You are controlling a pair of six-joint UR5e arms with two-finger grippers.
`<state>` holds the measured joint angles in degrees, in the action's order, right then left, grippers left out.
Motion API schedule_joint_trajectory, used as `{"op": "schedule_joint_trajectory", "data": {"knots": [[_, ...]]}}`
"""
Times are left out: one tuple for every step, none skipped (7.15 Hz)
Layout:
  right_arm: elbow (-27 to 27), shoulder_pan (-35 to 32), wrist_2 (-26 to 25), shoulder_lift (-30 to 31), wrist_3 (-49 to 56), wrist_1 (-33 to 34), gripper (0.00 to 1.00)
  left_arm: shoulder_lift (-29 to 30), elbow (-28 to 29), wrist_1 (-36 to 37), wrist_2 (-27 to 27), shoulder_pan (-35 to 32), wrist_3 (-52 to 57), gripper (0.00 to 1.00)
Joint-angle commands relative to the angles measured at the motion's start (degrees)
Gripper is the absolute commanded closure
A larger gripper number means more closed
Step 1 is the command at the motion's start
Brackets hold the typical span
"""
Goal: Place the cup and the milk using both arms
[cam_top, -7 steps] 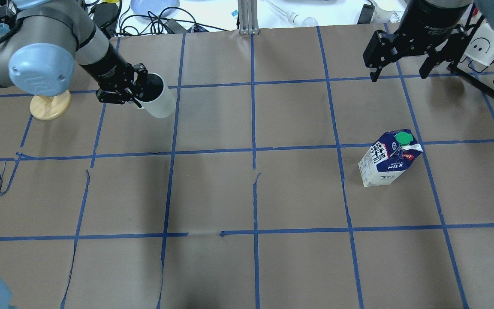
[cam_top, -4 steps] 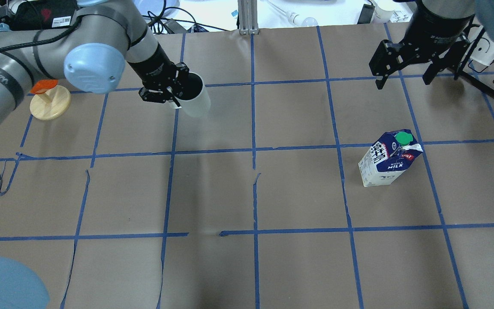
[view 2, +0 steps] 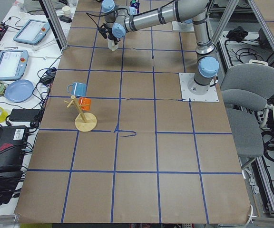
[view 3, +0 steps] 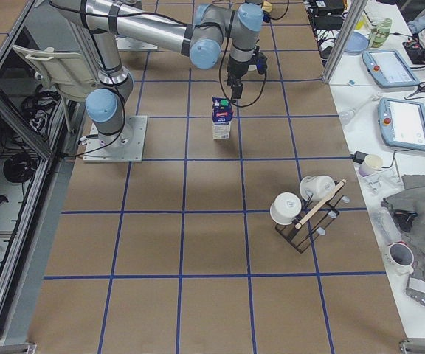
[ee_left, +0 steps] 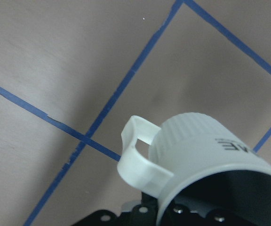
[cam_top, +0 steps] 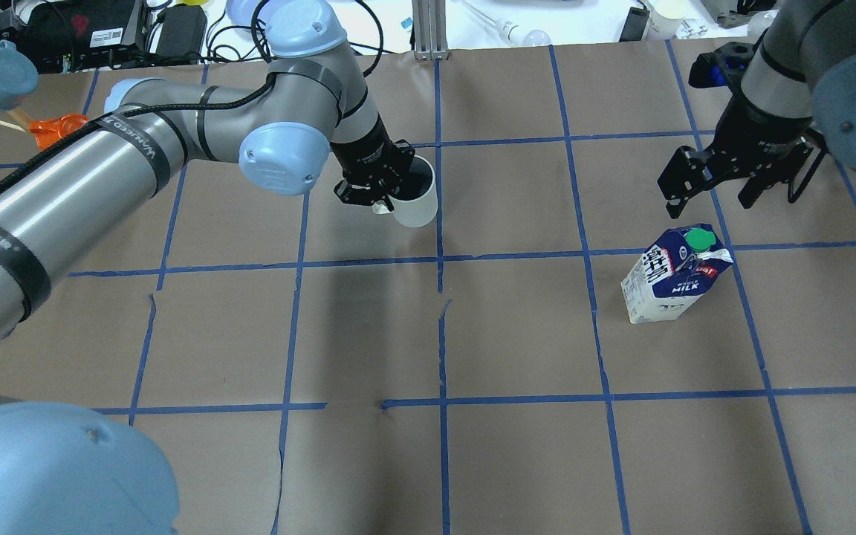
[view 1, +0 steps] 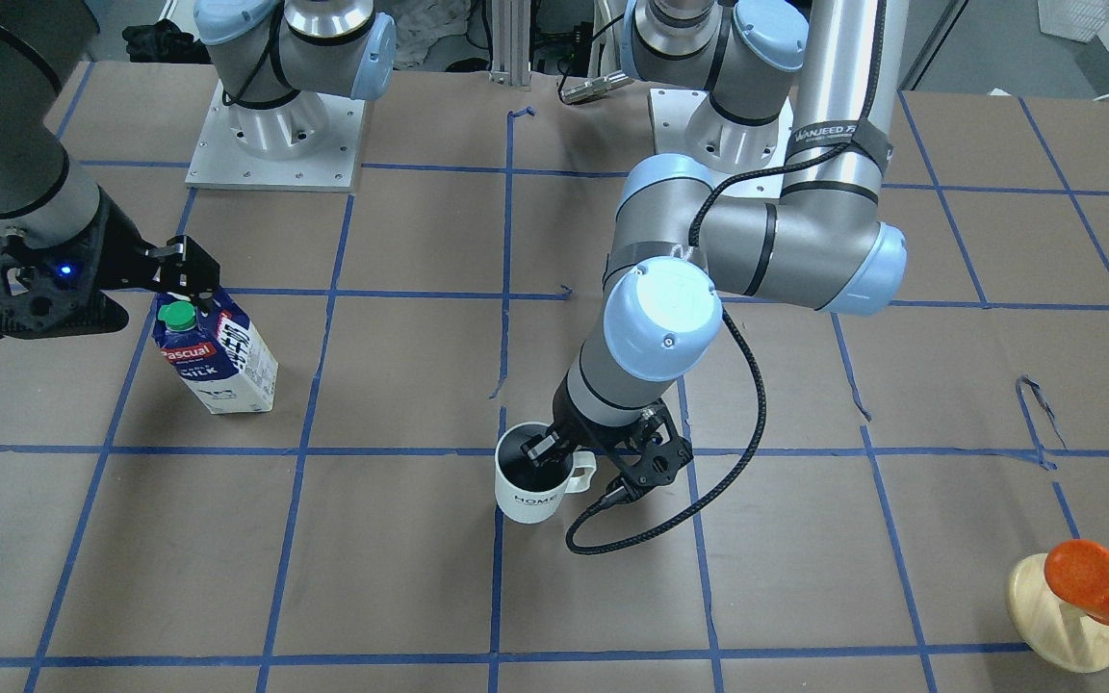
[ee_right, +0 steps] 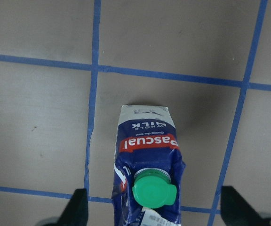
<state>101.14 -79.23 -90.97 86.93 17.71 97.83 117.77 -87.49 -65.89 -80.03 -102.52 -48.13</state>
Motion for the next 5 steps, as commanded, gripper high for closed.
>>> {"op": "schedule_joint_trajectory", "data": {"knots": [[7.55,0.12,-0.08,1.84,1.01,6.37,0.04,1.75,-0.05,0.93,0.83,-1.80,-1.44,1.00],[8.54,0.04,-0.17,2.36,1.10,6.49,0.08,2.37,-0.05,0.94,1.10,-2.16,-1.53,1.00],[9.33,0.04,-2.87,2.46,1.10,6.32,0.22,2.55,-0.31,0.94,2.49,-2.34,-1.96,1.00],[10.21,0.04,-4.03,2.54,1.01,6.41,0.27,2.64,-0.32,0.94,2.86,-2.25,-2.06,1.00],[10.13,0.04,-4.04,2.55,0.93,6.49,0.49,2.55,-0.06,0.94,2.86,-2.25,-2.23,0.23]]}}
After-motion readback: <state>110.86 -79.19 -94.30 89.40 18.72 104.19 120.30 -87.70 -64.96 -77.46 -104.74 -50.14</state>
